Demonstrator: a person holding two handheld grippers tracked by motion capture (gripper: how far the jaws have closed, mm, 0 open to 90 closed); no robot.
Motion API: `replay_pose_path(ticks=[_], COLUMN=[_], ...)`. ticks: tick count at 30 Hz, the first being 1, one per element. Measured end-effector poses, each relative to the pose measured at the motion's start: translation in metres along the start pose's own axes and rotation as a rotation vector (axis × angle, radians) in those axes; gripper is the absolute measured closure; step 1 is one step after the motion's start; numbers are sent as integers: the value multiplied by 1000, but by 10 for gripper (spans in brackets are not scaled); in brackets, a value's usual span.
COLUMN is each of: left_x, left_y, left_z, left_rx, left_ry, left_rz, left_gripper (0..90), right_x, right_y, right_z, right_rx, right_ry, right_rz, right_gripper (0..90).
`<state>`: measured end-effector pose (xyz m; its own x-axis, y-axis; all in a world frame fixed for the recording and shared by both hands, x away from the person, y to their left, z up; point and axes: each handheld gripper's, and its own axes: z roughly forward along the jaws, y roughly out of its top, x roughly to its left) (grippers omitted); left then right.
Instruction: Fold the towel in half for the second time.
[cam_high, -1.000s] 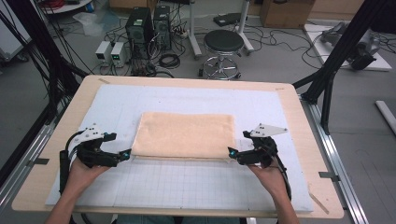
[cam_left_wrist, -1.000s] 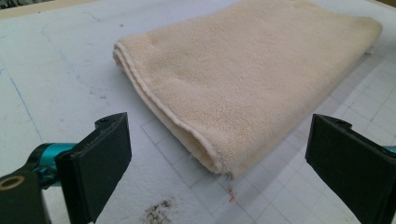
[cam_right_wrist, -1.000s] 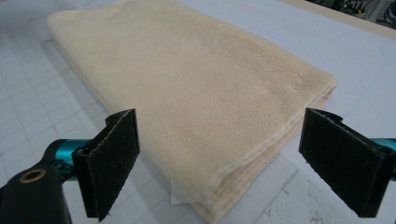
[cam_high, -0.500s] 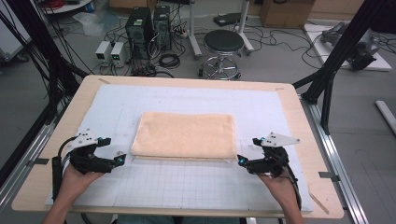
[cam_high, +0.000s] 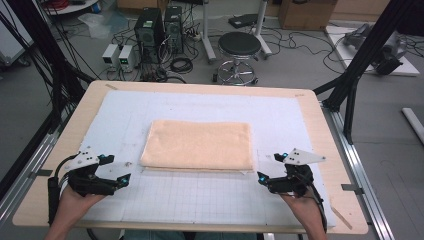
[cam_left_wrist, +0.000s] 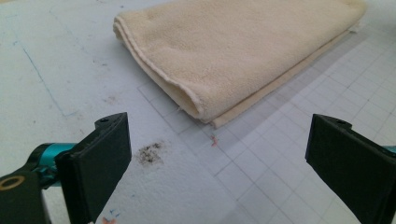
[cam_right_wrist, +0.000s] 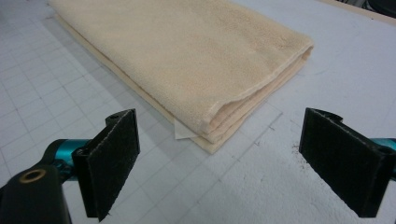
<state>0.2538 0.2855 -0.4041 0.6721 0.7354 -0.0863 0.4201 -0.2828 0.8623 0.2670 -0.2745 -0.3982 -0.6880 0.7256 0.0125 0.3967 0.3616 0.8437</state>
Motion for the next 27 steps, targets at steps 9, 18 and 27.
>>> replay_pose_path(ticks=[9,18,27], left_x=[-8,-11,-9], left_y=[-6,-12,-14], left_z=[-10,-14,-14], left_rx=[6,20,13], left_ry=[7,10,7], left_rz=[2,6,8], left_gripper=[74,74,74], right_x=[2,4,4], right_y=[-8,-12,-13], right_z=[-8,-12,-13], right_rx=[1,-9,-18], right_ry=[-5,-13,-21], right_rz=[7,12,3], right_gripper=[116,116,116])
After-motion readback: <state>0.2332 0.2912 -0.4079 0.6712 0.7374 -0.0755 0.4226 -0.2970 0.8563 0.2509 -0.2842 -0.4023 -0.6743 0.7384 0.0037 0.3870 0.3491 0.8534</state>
